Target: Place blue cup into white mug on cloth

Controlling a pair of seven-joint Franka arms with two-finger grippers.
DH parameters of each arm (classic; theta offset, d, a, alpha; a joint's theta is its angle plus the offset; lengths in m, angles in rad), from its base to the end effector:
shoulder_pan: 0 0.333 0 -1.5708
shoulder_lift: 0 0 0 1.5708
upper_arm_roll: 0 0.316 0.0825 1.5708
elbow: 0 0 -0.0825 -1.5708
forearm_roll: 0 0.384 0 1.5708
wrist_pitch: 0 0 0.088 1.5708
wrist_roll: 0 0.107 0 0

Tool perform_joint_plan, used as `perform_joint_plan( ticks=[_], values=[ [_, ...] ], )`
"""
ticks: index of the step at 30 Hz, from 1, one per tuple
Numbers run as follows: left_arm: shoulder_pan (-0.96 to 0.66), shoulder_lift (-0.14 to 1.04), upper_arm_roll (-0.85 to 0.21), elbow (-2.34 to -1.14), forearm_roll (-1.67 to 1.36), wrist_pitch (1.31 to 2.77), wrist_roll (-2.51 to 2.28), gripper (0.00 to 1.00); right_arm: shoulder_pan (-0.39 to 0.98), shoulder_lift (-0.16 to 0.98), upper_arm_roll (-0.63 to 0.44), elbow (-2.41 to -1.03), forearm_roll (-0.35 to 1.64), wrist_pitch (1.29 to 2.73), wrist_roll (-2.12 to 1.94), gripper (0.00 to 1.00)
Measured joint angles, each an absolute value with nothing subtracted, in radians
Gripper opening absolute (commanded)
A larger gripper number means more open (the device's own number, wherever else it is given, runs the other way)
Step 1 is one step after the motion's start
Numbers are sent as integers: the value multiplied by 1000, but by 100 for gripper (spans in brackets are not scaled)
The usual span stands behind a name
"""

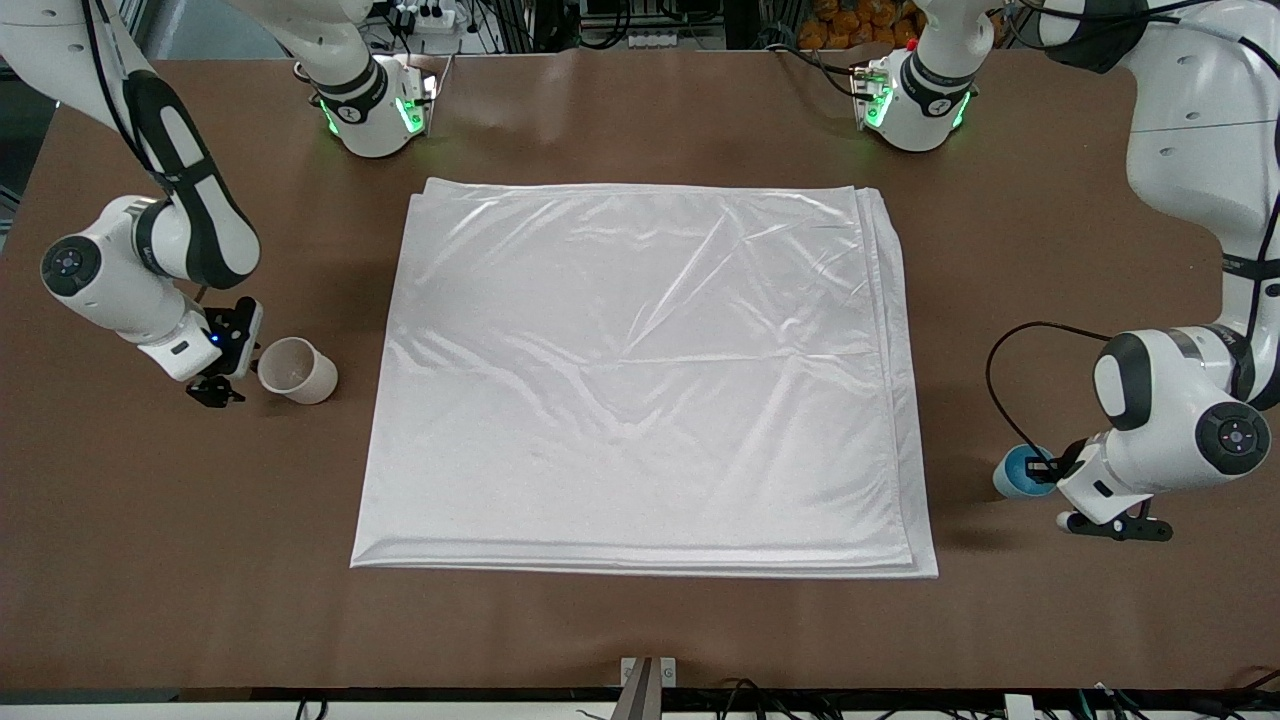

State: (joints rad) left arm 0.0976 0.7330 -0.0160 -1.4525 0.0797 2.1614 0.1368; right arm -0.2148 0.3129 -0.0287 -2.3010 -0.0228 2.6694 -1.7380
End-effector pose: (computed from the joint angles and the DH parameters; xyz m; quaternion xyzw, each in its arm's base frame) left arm 0.7167 0.0639 0.2496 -0.9984 0.0482 0.0149 0.0260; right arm 0.5185 -0.1284 0.2161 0.7258 0.6872 0.0070 0.0286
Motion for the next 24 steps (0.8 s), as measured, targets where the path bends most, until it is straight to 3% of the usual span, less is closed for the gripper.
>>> perform_joint_plan(
  ticks=[8, 14, 24],
  values=[
    [98, 689, -16, -1452, 80, 2134, 137, 0, -216, 325, -25, -2333, -23, 2724, -1739, 100],
    [98, 657, -18, -1451, 75, 2094, 134, 0, -216, 325, -24, -2339, -23, 2725, -1739, 92],
    [98, 598, -21, -1450, 55, 2022, 133, 0, -216, 326, -23, -2345, -23, 2725, -1740, 43]
  ],
)
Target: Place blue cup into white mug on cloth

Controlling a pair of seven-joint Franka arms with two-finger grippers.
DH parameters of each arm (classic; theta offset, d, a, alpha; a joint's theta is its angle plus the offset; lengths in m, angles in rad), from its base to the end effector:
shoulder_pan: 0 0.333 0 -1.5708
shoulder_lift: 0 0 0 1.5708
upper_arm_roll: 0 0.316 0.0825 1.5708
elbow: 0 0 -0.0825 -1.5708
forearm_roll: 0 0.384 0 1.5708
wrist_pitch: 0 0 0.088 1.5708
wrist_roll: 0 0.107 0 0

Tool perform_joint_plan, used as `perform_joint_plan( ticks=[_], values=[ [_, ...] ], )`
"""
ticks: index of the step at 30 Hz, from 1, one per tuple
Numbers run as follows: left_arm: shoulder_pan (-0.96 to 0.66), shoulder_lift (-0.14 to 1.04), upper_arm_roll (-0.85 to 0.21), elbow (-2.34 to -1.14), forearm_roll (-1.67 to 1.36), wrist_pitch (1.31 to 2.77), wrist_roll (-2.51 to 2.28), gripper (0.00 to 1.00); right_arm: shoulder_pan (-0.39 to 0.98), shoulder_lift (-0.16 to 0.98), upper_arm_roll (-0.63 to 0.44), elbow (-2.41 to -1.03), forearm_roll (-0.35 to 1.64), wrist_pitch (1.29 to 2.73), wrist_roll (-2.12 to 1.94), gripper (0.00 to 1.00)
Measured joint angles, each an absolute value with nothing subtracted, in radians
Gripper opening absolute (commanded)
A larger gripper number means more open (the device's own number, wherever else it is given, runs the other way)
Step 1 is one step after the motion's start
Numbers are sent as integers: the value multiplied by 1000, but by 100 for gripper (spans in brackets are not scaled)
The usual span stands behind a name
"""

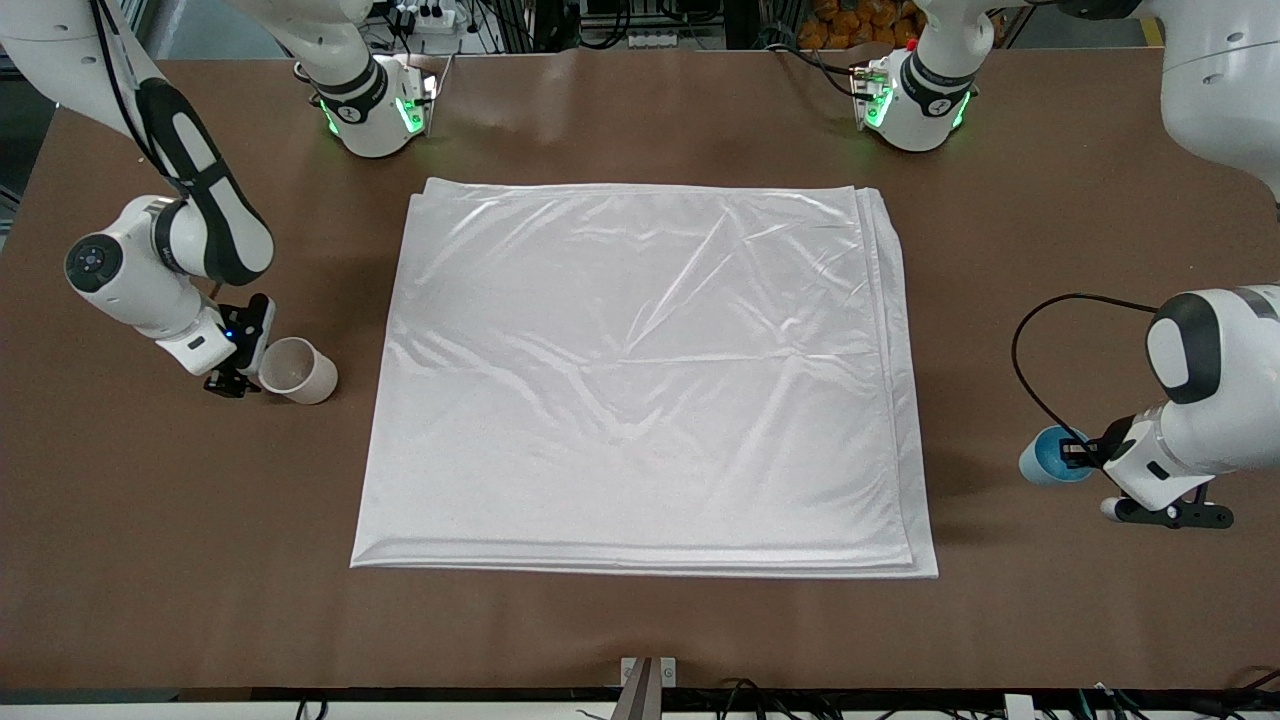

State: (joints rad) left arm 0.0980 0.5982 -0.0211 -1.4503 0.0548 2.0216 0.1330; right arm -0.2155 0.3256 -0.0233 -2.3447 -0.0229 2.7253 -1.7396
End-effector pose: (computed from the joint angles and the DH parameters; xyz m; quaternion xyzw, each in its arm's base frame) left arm 0.7076 0.0603 0.3352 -0.9990 0.0385 0.0152 0.0170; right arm 0.5062 -0.1227 0.1994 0.7235 0.6897 0.0079 0.0277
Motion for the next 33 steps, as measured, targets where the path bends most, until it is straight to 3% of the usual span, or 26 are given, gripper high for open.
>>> perform_joint_plan(
  ticks=[6, 10, 26, 33],
  values=[
    [96, 590, -25, -1451, 54, 2017, 133, 0, -216, 326, -23, -2346, -23, 2726, -1740, 14],
    [96, 590, -25, -1452, 54, 2015, 132, 0, -216, 326, -23, -2346, -23, 2728, -1740, 0],
    [96, 561, -26, -1450, 18, 1981, 132, 0, -228, 303, -23, -2336, -23, 2734, -1740, 0],
    [94, 541, -28, -1450, -8, 1951, 105, 0, -228, 265, -20, -2308, -23, 2662, -1740, 0]
  ],
)
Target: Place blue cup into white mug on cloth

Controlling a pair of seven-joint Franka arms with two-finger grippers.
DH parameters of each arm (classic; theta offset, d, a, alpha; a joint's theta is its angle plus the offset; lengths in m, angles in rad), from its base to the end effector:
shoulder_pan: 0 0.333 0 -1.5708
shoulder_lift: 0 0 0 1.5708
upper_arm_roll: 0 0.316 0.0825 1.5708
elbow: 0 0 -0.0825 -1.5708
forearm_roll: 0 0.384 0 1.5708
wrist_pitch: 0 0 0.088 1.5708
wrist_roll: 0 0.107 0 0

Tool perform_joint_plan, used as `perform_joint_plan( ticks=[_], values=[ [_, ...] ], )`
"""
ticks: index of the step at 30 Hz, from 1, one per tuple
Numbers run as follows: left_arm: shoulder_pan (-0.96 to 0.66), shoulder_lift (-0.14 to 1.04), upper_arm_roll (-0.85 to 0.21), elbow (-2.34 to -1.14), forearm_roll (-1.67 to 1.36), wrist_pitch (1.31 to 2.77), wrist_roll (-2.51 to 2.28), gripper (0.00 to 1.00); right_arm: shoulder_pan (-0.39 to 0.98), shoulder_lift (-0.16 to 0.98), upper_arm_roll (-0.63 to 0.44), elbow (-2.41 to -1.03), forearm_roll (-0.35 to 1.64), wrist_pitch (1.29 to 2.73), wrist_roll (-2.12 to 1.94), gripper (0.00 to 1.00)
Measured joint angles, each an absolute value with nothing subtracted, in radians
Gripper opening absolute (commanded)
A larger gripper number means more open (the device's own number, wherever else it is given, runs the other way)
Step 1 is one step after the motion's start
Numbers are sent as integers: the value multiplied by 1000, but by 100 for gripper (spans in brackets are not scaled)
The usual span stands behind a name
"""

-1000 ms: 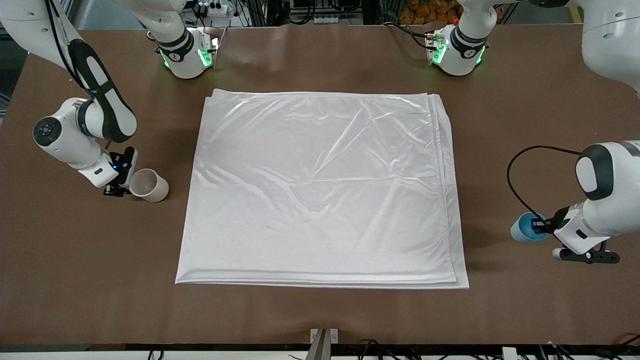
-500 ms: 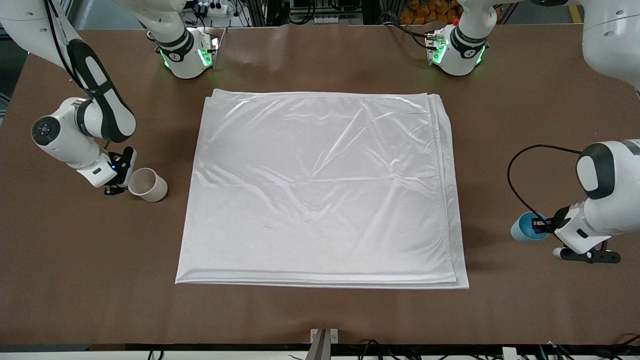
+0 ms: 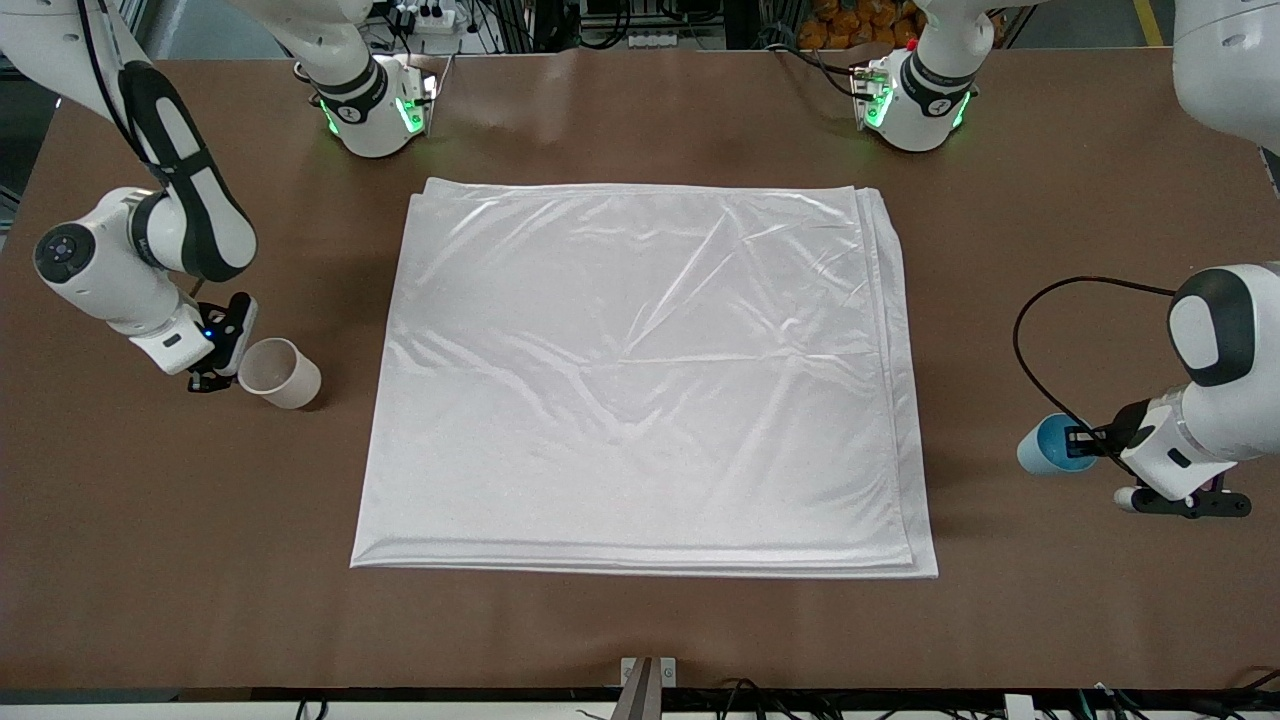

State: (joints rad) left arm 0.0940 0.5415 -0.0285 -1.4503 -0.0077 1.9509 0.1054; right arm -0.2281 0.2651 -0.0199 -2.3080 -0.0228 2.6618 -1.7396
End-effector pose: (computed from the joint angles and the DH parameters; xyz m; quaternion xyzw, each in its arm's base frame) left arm 0.6996 0.0488 0.3693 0.9996 -0.0166 -0.0193 0.0126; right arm 0.5195 -0.1310 0.2384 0.7267 0.6854 0.0172 0.0417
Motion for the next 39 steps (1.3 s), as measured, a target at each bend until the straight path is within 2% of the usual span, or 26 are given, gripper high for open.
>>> perform_joint_plan(
  ticks=[9, 22, 39],
  values=[
    [70, 530, -42, -1450, -15, 1935, 17, 0, -225, 224, 26, -2181, -21, 2425, -1740, 0],
    [56, 506, -106, -1449, -15, 1907, -113, 0, -182, 218, 176, -2108, 60, 2344, -1692, 0],
    [53, 494, -180, -1450, -16, 1898, -258, 0, 170, 229, 212, -2053, 65, 2338, -1282, 0]
  ],
)
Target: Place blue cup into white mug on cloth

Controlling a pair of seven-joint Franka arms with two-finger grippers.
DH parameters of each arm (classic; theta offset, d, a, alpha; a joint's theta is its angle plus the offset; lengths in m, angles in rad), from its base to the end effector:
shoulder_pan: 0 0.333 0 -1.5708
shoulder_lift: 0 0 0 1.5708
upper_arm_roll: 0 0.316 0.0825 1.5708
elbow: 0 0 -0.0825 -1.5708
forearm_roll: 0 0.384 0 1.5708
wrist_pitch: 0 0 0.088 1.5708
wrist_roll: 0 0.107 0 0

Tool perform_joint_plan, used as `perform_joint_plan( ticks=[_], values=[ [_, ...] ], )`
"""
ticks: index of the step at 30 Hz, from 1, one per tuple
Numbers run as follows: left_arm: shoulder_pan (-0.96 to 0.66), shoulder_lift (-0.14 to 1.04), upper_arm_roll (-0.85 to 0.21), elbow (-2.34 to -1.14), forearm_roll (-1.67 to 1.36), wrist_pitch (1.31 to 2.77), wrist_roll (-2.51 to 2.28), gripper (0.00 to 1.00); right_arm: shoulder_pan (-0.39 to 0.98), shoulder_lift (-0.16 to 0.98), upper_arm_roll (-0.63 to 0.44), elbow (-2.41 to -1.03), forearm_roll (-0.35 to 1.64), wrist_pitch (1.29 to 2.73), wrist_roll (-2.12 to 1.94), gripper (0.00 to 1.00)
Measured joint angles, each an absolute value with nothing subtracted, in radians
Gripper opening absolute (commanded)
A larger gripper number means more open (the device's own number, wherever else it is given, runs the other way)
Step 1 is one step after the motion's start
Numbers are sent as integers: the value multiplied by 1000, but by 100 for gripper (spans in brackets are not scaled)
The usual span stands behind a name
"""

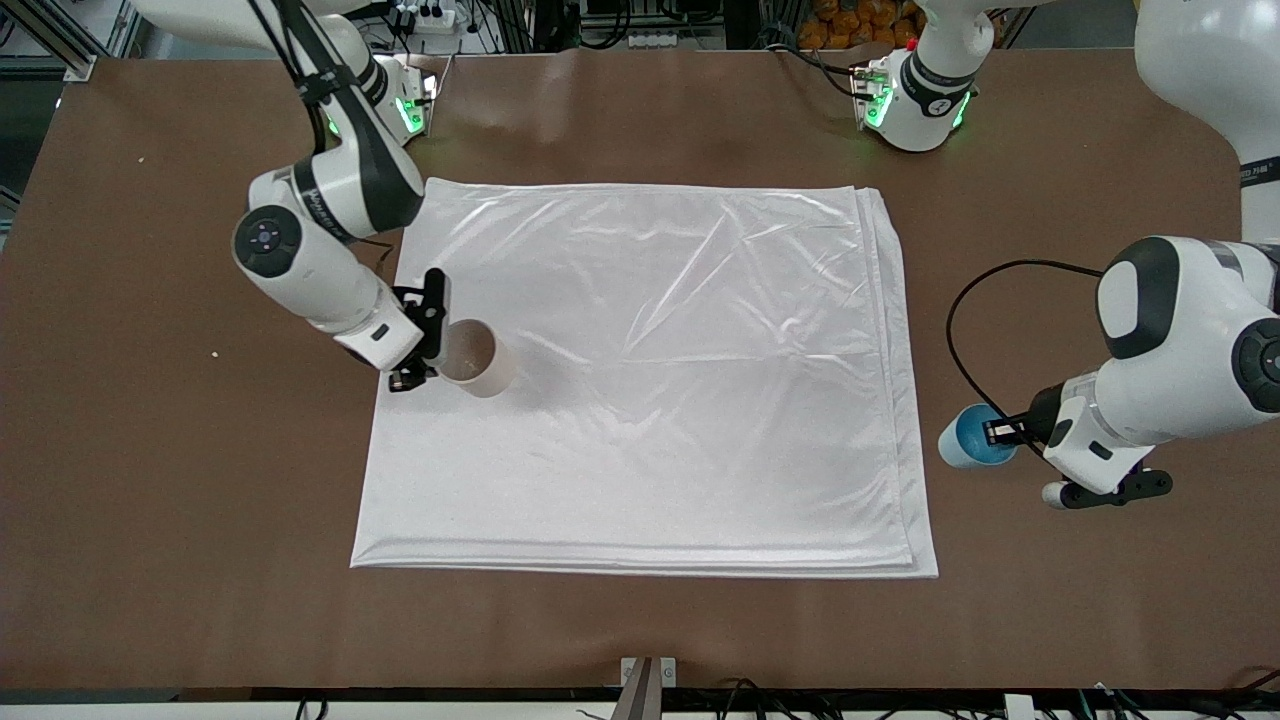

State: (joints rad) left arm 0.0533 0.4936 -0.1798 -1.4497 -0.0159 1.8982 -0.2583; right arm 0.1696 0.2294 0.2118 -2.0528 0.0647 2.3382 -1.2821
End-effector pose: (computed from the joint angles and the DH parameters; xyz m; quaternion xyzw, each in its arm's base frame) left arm 0.6894 -0.0681 0.4030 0.9955 0.0781 -0.0280 0.0456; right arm 0.5492 0.2178 0.3348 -0.6909 -0.7208 -0.0478 0.0299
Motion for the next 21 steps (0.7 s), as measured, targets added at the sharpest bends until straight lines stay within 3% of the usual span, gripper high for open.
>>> perform_joint_plan(
  ticks=[10, 21],
  values=[
    [51, 494, -233, -1450, -16, 1898, -342, 0, 292, 347, 209, -1944, 49, 2340, -1154, 0],
    [27, 494, -267, -1450, -16, 1898, -422, 0, 369, 460, 208, -1870, -112, 2342, -955, 0]
  ],
)
